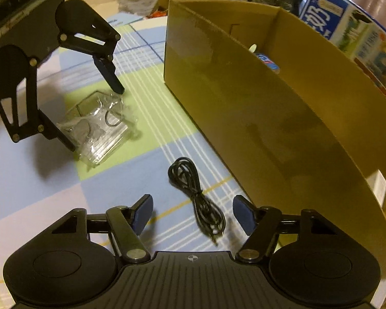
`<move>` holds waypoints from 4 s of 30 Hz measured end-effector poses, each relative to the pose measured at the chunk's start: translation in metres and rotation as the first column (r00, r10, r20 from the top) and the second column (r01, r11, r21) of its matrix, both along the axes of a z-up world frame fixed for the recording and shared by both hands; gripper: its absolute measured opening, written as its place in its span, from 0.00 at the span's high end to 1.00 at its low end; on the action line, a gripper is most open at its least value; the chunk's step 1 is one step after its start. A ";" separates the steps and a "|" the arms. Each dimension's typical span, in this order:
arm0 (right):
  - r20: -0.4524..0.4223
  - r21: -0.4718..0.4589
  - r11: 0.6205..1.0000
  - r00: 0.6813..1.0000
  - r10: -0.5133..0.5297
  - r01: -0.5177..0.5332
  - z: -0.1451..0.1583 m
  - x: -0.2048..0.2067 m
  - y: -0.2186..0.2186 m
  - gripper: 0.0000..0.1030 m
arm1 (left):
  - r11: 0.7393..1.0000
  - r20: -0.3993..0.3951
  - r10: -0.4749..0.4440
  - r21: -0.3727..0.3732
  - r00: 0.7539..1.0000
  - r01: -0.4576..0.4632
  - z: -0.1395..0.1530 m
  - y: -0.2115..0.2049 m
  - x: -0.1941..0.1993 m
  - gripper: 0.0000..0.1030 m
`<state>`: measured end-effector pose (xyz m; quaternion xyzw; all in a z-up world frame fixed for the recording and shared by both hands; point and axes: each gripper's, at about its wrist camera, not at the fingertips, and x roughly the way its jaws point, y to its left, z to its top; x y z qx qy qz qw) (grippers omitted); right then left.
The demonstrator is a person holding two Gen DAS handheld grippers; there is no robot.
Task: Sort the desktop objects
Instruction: 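Grasp the clear plastic package with the left tool while the right tool grasps the black cable, then lift the plastic package and black cable and carry them over the cardboard box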
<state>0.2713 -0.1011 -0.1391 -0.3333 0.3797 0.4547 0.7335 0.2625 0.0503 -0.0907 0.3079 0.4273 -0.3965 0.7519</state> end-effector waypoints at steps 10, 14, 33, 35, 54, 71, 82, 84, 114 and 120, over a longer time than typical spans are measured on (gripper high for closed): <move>-0.069 0.012 1.000 0.997 -0.028 0.028 -0.013 0.011 0.012 0.77 | 0.999 -0.031 0.034 -0.035 0.999 -0.035 -0.001 -0.003 0.008 0.33; -0.107 0.032 0.997 0.992 -0.067 0.071 -0.013 0.003 0.008 0.90 | 0.993 -0.046 0.089 -0.069 0.995 -0.092 -0.001 0.000 0.005 0.34; -0.370 0.178 0.758 0.756 -0.540 0.628 -0.005 -0.088 -0.076 0.91 | 0.914 -0.086 0.367 -0.151 0.926 -0.376 -0.003 -0.025 -0.065 0.38; -0.370 0.185 0.734 0.738 -0.564 0.653 -0.005 -0.097 -0.078 0.91 | 0.903 -0.083 0.391 -0.158 0.917 -0.400 -0.003 -0.026 -0.073 0.38; -0.312 0.310 0.613 0.687 -0.656 0.727 0.050 -0.159 -0.113 0.91 | 0.743 -0.104 0.620 -0.240 0.777 -0.625 0.041 -0.033 -0.129 0.38; -0.246 0.395 0.587 0.697 -0.674 0.707 0.093 -0.184 -0.127 0.91 | 0.657 -0.109 0.699 -0.293 0.707 -0.695 0.072 -0.057 -0.158 0.38; -0.236 0.434 0.572 0.701 -0.673 0.696 0.113 -0.179 -0.133 0.91 | 0.649 -0.084 0.707 -0.318 0.702 -0.691 0.092 -0.068 -0.157 0.38; -0.239 0.441 0.566 0.699 -0.674 0.697 0.115 -0.176 -0.134 0.91 | 0.647 -0.082 0.708 -0.322 0.701 -0.691 0.095 -0.068 -0.155 0.38; -0.147 0.452 0.634 0.753 -0.641 0.628 0.158 -0.040 -0.106 0.91 | 0.650 -0.011 0.722 -0.332 0.692 -0.684 0.137 -0.060 -0.029 0.38; -0.125 0.454 0.641 0.756 -0.642 0.619 0.166 -0.018 -0.101 0.91 | 0.649 -0.009 0.721 -0.340 0.693 -0.680 0.145 -0.060 -0.007 0.38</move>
